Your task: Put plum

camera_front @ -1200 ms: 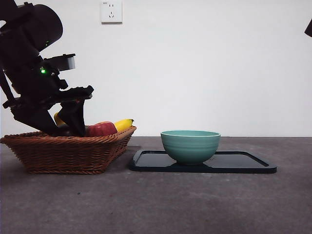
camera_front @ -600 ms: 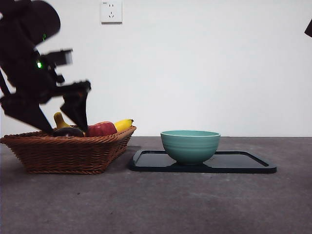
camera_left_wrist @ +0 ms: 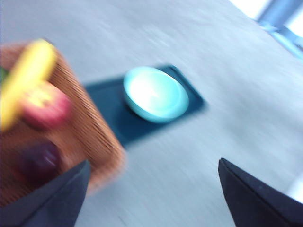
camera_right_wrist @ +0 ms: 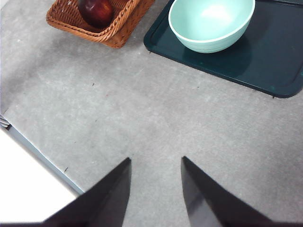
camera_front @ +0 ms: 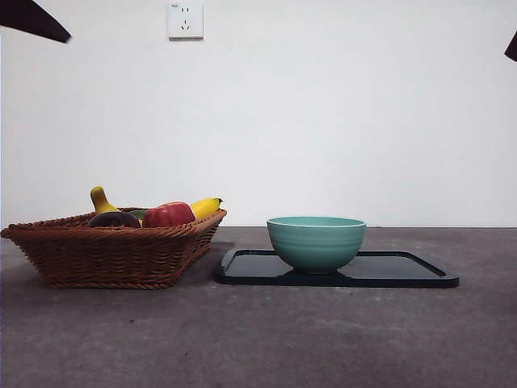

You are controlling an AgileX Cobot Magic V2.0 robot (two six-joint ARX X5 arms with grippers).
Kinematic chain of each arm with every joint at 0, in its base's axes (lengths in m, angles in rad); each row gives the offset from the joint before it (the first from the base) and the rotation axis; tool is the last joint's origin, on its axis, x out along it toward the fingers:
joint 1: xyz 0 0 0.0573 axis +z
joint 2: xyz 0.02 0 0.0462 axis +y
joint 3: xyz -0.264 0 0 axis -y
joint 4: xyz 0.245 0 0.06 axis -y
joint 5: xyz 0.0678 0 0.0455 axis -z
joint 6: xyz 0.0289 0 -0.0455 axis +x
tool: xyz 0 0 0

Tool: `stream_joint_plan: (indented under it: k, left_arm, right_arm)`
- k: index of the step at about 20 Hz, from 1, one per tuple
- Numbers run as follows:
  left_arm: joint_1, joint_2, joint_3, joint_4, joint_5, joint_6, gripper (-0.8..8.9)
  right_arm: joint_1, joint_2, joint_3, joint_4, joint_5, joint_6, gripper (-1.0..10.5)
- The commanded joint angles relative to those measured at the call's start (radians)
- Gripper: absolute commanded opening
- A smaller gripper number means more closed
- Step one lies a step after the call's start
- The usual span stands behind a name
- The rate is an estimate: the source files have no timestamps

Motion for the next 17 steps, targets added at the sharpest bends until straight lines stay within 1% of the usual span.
stream_joint_plan:
  k: [1, 5, 12, 14, 17]
  left_arm:
    - [-0.004, -0.030, 0.012, -0.094, 0.040, 0.039, 4.33]
    - [-0.004, -0.046, 0.012, -0.259, 0.057, 0.125, 4.33]
    - [-0.003, -0.046, 0.012, -0.279, 0.057, 0.135, 4.33]
    - [-0.003, -0.046, 0.012, -0.279, 0.057, 0.135, 4.33]
    - [-0.003, -0.046, 0.012, -0.279, 0.057, 0.135, 4.33]
  right_arm:
    - [0.005, 0.002, 0.007, 0.010, 0.001, -0.004, 1.7]
    - [0.005, 0.002, 0.007, 0.010, 0.000, 0.000, 1.7]
    - [0.005, 0.003, 0.007, 0.009, 0.000, 0.004, 1.7]
    - [0.005, 0.003, 0.007, 0.010, 0.001, 0.030, 1.7]
    - [0.004, 0.011, 0.008, 0.064, 0.019, 0.122, 1.8]
